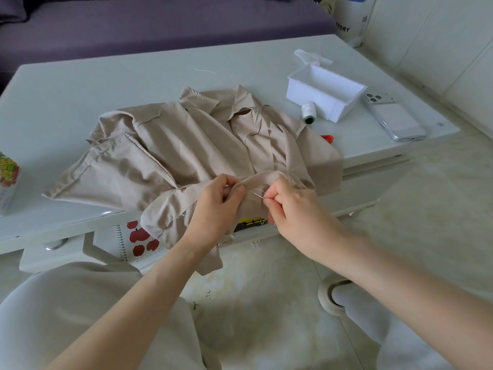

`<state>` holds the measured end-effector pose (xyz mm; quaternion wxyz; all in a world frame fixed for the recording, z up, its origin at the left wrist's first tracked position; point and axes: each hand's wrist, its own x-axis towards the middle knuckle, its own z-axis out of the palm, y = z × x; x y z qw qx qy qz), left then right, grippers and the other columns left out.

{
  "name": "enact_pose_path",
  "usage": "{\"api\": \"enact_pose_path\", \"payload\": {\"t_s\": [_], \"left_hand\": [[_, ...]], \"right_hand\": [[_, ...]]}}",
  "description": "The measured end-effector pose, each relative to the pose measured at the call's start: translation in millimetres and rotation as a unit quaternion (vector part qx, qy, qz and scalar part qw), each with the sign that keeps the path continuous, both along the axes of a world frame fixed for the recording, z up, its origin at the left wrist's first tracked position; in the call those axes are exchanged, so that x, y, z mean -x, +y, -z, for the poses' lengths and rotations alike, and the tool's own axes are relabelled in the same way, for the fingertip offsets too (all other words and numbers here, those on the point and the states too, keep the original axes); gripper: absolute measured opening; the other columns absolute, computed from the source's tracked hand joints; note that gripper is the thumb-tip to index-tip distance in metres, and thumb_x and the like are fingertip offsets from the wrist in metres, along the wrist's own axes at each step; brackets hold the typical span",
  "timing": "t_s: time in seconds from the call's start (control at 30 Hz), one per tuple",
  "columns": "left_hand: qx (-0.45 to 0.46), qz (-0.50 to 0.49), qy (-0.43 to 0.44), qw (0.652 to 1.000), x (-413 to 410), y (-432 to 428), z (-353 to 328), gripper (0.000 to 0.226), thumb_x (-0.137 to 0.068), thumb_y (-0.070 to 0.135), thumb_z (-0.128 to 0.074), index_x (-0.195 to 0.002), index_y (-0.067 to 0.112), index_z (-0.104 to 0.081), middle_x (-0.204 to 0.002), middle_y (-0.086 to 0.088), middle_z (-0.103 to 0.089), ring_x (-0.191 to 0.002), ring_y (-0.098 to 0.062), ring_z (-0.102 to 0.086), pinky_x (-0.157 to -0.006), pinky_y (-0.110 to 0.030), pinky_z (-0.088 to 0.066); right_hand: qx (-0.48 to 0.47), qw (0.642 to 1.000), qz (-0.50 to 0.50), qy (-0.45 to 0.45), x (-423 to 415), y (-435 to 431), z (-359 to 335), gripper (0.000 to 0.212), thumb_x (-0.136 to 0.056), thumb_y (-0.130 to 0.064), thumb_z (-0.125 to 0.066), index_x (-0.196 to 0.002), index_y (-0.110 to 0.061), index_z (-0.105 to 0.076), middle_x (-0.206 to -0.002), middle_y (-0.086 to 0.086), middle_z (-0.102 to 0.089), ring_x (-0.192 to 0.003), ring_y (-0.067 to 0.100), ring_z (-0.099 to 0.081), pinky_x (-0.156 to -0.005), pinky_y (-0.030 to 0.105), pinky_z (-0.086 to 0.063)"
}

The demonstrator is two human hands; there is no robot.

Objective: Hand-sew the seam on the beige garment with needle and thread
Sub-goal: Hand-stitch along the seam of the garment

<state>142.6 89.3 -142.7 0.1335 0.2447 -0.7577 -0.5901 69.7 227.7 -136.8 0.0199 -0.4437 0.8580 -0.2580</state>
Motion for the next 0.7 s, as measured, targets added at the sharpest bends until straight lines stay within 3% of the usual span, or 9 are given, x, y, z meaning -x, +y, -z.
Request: {"api": "enact_pose_path", "payload": {"t_s": [0.1, 0.2, 0.37, 0.43, 0.5, 0.7], "left_hand": [[0.002, -0.002, 0.004, 1.000, 0.1, 0.0, -0.4, 0.011, -0.098, 0.016, -0.050, -0.091, 0.012, -0.058, -0.074, -0.023, -0.062, -0.058, -0.017, -0.050, -0.053, -0.025, -0.041], [0.016, 0.000, 0.016, 1.000, -1.0, 0.2, -1.0, 0.011, -0.097, 0.013, -0.050, -0.089, 0.012, -0.057, -0.071, -0.024, -0.061, -0.057, -0.020, -0.049, -0.051, -0.027, -0.039], [0.061, 0.010, 0.046, 0.997, -4.2, 2.6, 1.1, 0.012, -0.097, 0.010, -0.050, -0.086, 0.012, -0.054, -0.067, -0.029, -0.053, -0.049, -0.015, -0.038, -0.045, -0.019, -0.031], [0.077, 0.011, 0.053, 0.996, -5.2, 4.0, 2.6, 0.011, -0.096, 0.010, -0.050, -0.086, 0.014, -0.052, -0.063, -0.025, -0.051, -0.046, -0.012, -0.035, -0.043, -0.016, -0.029], [0.089, 0.012, 0.064, 0.994, -5.9, 5.0, 4.0, 0.012, -0.096, 0.009, -0.051, -0.085, 0.016, -0.052, -0.060, -0.018, -0.050, -0.046, -0.009, -0.035, -0.044, -0.015, -0.029], [0.114, 0.020, 0.079, 0.990, -9.6, 8.3, 6.6, 0.012, -0.094, 0.003, -0.052, -0.084, 0.010, -0.055, -0.053, 0.015, -0.052, -0.048, 0.000, -0.045, -0.050, -0.011, -0.034]], "right_hand": [[-0.012, 1.000, 0.001, -0.002, -0.5, -2.9, -0.7, 0.010, -0.096, -0.017, -0.046, -0.089, -0.011, -0.050, -0.067, 0.004, -0.064, -0.067, 0.021, -0.060, -0.060, 0.041, -0.051], [-0.018, 1.000, 0.009, -0.009, -0.2, -5.4, -1.1, 0.010, -0.095, -0.016, -0.046, -0.090, -0.010, -0.052, -0.067, 0.006, -0.064, -0.068, 0.023, -0.060, -0.060, 0.040, -0.050], [-0.021, 1.000, 0.019, 0.001, -2.3, -9.9, -1.5, 0.008, -0.095, -0.016, -0.046, -0.089, -0.013, -0.051, -0.064, 0.000, -0.059, -0.062, 0.018, -0.054, -0.057, 0.029, -0.044], [-0.013, 1.000, 0.022, -0.002, -4.3, -11.3, -2.4, 0.009, -0.096, -0.016, -0.046, -0.087, -0.017, -0.045, -0.064, -0.004, -0.054, -0.061, 0.014, -0.051, -0.051, 0.016, -0.034], [-0.006, 0.999, 0.027, -0.017, -7.0, -13.2, -3.1, 0.007, -0.097, -0.017, -0.045, -0.090, -0.018, -0.044, -0.070, -0.004, -0.057, -0.065, 0.013, -0.051, -0.049, 0.013, -0.032], [0.053, 0.991, 0.061, -0.108, -12.8, -21.7, 0.7, 0.012, -0.098, -0.017, -0.045, -0.093, -0.008, -0.050, -0.071, 0.002, -0.061, -0.074, 0.018, -0.058, -0.067, 0.029, -0.042]]}}
